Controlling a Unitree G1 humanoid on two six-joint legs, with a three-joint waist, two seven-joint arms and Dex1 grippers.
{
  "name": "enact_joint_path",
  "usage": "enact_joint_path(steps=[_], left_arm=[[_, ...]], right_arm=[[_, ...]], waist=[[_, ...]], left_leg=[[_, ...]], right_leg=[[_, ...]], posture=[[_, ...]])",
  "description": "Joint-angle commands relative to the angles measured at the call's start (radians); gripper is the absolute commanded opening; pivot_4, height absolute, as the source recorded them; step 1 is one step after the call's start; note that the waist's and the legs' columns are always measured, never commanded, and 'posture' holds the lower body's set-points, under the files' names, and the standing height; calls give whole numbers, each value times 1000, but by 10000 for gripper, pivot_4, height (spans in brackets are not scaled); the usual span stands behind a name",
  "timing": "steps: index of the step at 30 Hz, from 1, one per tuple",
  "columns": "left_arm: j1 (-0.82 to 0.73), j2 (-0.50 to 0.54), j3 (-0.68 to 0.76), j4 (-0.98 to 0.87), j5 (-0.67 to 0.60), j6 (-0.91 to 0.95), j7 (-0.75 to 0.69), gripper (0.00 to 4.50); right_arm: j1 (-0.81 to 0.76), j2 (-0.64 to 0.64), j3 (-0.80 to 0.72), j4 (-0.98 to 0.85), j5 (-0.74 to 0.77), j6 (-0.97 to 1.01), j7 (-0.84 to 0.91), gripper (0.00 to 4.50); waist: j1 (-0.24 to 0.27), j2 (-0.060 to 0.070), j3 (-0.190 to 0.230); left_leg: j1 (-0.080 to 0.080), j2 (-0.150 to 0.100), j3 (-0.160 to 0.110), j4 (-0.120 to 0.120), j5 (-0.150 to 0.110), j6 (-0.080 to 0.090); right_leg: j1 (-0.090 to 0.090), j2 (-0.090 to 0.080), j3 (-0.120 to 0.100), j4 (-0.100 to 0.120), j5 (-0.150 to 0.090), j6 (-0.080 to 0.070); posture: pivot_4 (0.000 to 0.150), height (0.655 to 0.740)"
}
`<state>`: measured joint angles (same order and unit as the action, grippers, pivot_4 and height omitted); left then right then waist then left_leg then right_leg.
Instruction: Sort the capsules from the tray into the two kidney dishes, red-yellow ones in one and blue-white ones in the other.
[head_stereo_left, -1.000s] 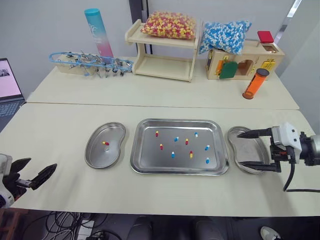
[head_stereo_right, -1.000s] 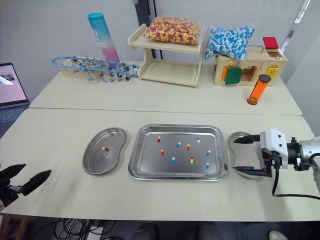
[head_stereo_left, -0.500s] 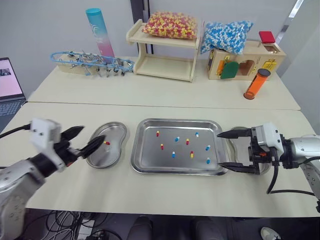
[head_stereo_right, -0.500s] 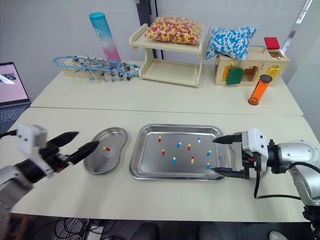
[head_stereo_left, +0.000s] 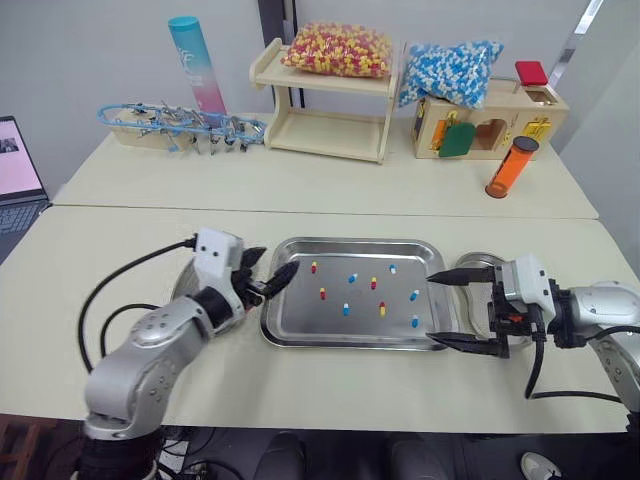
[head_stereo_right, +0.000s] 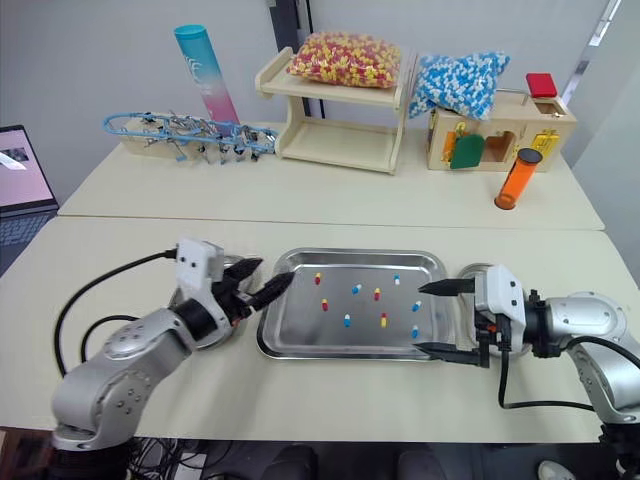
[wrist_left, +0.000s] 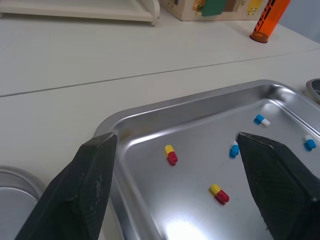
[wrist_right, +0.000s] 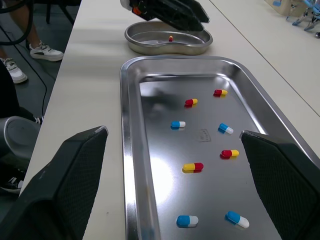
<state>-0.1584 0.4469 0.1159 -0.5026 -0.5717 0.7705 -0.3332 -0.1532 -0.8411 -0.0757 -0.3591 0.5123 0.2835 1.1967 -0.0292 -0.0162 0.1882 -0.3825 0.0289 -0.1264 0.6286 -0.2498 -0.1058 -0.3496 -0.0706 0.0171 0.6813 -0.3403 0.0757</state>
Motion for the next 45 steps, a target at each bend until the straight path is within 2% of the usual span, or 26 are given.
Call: enact_joint_path(steps=[1,6,10,29,45], left_arm=[[-27,-32,-55,7,70,-32,49,39573],[-79,-82,-112,73,152,-39,101,39573],[-114,-105,-151,109,190,-23,107,27911],[-296,-157,-240,386,341,2,103,27911],[-306,-203,-258,424,401,0,94,27911]], right_arm=[[9,-2,-18,-35,7,-9,-9,45000],[13,-2,-12,-38,6,-10,-17,45000],[12,0,-5,-45,6,-6,-25,45000],[20,4,0,-71,8,4,-64,45000],[21,-8,-8,-78,11,15,-64,45000]], waist=[[0,0,0],[-1,0,0],[0,0,0],[-1,0,0],[0,0,0]], left_leg=[[0,0,0,0,0,0],[0,0,0,0,0,0],[0,0,0,0,0,0],[0,-1,0,0,2,-3],[0,-1,0,0,2,-3]], right_leg=[[0,0,0,0,0,0],[0,0,0,0,0,0],[0,0,0,0,0,0],[0,0,0,0,0,0],[0,0,-1,0,0,0]], posture=[[1500,7400],[1500,7400],[1500,7400],[1500,7400],[1500,7400]])
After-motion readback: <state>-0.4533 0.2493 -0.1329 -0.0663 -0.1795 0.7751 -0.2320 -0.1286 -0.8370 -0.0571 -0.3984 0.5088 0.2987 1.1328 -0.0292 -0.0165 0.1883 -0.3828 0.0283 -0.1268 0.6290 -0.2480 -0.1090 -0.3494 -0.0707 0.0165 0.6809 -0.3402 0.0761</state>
